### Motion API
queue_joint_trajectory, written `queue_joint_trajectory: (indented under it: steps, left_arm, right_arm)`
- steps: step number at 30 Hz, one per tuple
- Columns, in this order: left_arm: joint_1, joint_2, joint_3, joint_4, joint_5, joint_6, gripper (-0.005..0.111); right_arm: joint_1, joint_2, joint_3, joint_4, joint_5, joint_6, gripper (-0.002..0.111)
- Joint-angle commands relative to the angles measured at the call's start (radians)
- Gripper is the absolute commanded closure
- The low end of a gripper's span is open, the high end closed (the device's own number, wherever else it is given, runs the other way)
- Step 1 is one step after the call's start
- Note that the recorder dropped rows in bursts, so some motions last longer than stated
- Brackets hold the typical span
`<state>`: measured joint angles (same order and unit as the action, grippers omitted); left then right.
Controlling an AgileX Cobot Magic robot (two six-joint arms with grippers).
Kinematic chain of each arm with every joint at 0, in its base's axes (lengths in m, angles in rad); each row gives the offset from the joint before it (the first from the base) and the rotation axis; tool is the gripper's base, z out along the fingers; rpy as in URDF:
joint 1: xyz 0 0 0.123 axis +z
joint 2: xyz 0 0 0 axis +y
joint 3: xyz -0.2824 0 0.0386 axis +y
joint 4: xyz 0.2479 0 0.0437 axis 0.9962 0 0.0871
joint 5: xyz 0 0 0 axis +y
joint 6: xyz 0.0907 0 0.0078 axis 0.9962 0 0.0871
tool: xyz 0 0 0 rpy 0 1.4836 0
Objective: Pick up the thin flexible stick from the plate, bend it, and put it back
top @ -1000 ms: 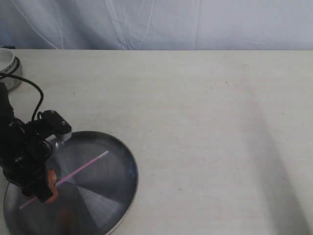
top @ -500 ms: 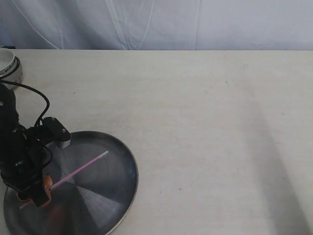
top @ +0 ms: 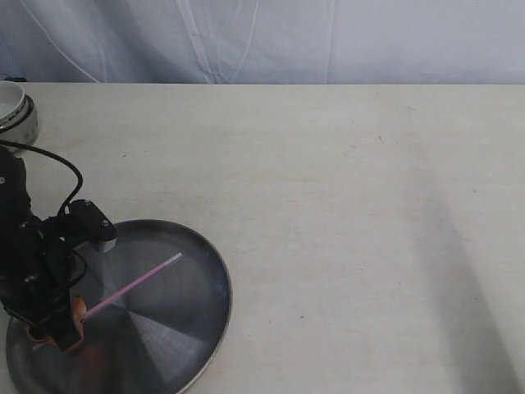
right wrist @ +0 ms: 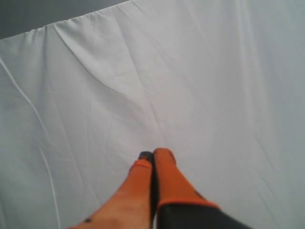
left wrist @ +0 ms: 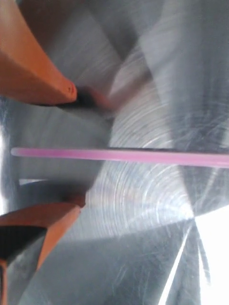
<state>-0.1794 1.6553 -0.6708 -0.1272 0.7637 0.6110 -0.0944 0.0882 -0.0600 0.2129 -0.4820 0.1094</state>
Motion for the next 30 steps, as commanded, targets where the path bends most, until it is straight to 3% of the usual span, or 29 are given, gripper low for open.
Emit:
queue_joint_trajectory:
  steps: [1, 20, 21, 23, 25, 30]
  left_arm:
    - [-0.003, -0.003, 0.004, -0.003, -0.014, -0.007, 0.049]
    - [-0.003, 0.066, 0.004, -0.019, -0.029, -0.007, 0.052]
    - [-0.003, 0.066, 0.004, -0.019, -0.023, -0.007, 0.056]
    - [-0.003, 0.066, 0.004, -0.019, 0.002, -0.007, 0.087]
    - [-0.003, 0.066, 0.004, -0.019, 0.006, -0.007, 0.107]
    - [-0.003, 0.043, -0.035, -0.126, 0.022, -0.007, 0.107]
  right_arm:
    - [-0.003, -0.005, 0.004, -0.005, 0.004, 0.0, 0.109]
    - [-0.003, -0.005, 0.004, -0.005, 0.004, 0.0, 0.109]
    - [-0.003, -0.005, 0.004, -0.005, 0.004, 0.0, 0.109]
    - [-0.003, -0.005, 0.004, -0.005, 0.004, 0.0, 0.109]
    - [-0.003, -0.005, 0.004, -0.005, 0.004, 0.0, 0.109]
    - [-0.003, -0.005, 0.004, -0.003, -0.005, 0.0, 0.109]
